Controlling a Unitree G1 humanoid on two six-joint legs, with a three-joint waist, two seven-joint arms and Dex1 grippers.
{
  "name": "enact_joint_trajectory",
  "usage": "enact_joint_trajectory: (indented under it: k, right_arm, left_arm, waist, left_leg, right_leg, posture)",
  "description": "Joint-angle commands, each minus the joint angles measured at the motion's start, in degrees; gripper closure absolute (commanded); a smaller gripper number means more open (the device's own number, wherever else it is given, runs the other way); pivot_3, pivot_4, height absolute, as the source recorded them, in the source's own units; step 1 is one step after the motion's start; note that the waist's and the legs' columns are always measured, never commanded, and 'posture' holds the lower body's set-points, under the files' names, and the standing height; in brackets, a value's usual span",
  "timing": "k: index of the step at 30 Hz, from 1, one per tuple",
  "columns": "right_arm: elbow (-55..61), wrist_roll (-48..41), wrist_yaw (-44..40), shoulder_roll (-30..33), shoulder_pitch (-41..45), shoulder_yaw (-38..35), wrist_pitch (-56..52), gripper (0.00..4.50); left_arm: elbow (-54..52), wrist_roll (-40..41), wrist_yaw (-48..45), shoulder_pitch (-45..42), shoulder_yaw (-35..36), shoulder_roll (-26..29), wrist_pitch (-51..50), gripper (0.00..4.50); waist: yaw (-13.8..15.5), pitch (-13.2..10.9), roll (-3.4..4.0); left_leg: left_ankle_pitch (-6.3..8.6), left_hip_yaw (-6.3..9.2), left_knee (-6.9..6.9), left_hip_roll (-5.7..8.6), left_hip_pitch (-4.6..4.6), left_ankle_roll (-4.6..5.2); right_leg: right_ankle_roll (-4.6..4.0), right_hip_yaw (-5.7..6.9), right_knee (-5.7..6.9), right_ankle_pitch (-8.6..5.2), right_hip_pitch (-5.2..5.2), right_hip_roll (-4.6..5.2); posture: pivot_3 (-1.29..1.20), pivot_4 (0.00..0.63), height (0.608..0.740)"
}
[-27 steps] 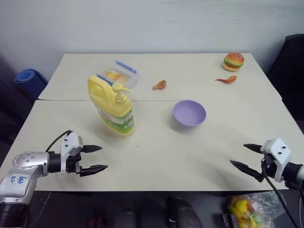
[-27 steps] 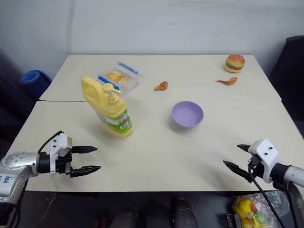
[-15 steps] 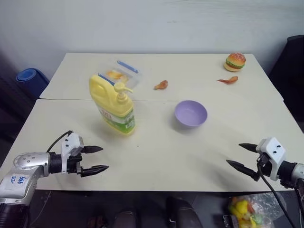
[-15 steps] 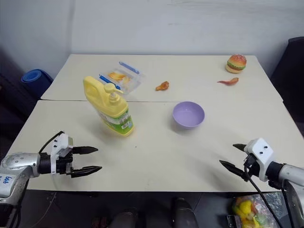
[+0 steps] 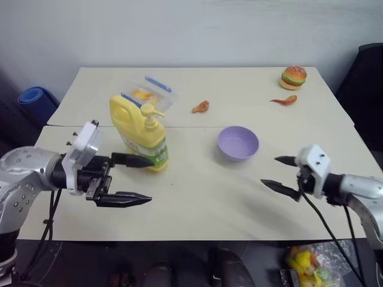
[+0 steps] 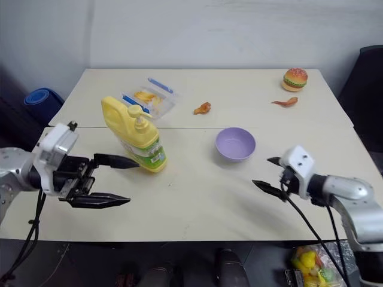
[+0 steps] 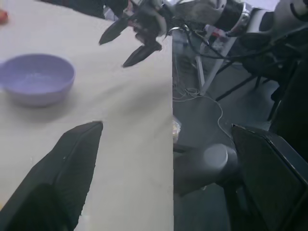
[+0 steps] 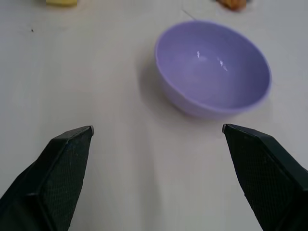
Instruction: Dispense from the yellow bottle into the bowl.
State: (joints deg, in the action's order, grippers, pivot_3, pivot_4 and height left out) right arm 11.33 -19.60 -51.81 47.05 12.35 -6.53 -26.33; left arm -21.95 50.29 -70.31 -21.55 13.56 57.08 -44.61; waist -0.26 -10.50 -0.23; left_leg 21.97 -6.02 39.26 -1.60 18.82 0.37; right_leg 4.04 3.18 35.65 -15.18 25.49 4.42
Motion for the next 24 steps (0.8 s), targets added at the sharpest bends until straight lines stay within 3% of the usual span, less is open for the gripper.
enact_joint_trajectory:
  k: [1,7,14,17,24]
  right_arm:
    - [-4.8,5.2,0.7,-3.3,8.2,8.5,0.8,0.02]
    - [-19.7,13.4,1.5,-9.0,19.2,17.3,6.2,0.02]
    - [-33.5,17.8,1.8,-13.7,25.9,19.5,12.9,0.02]
    - [-34.9,18.4,0.8,-14.6,26.5,19.6,14.3,0.60]
    - [-38.4,20.8,-0.2,-15.9,28.6,20.1,17.5,3.01]
  left_arm:
    - [0.4,1.0,-2.1,-8.3,-1.8,2.1,-0.1,0.00]
    - [2.9,0.1,-5.5,-15.6,-3.9,3.9,-0.2,0.00]
    - [4.4,-3.2,-7.1,-13.6,-3.7,5.4,2.4,0.00]
    - [4.6,-3.6,-6.8,-11.8,-2.8,5.4,2.9,0.00]
    - [4.7,-4.2,-6.4,-10.0,-1.8,5.3,4.3,0.00]
  waist:
    - [0.0,0.0,-0.05]
    - [-0.6,-0.1,-0.09]
    - [-1.3,-0.1,-0.10]
    - [-1.4,-0.1,-0.10]
    - [-1.4,-0.1,-0.10]
  left_leg:
    - [0.00,0.02,0.06,0.00,0.06,0.00]
    - [0.03,0.17,0.46,-0.01,0.38,0.00]
    - [0.07,0.33,0.68,-0.04,0.56,0.06]
    - [0.07,0.36,0.69,-0.06,0.59,0.06]
    - [0.07,0.38,0.71,-0.06,0.60,0.05]
  right_leg:
    - [0.00,0.03,0.00,0.00,0.01,-0.02]
    - [0.01,0.12,0.26,0.02,0.13,-0.15]
    - [0.01,0.30,0.28,0.02,0.12,-0.09]
    - [0.01,0.33,0.27,0.02,0.12,-0.08]
    - [0.01,0.35,0.29,0.02,0.12,0.01]
  posture:
    - [0.00,0.150,0.740]
    - [0.00,0.150,0.740]
    - [0.00,0.150,0.740]
    - [0.00,0.150,0.740]
    - [0.00,0.150,0.740]
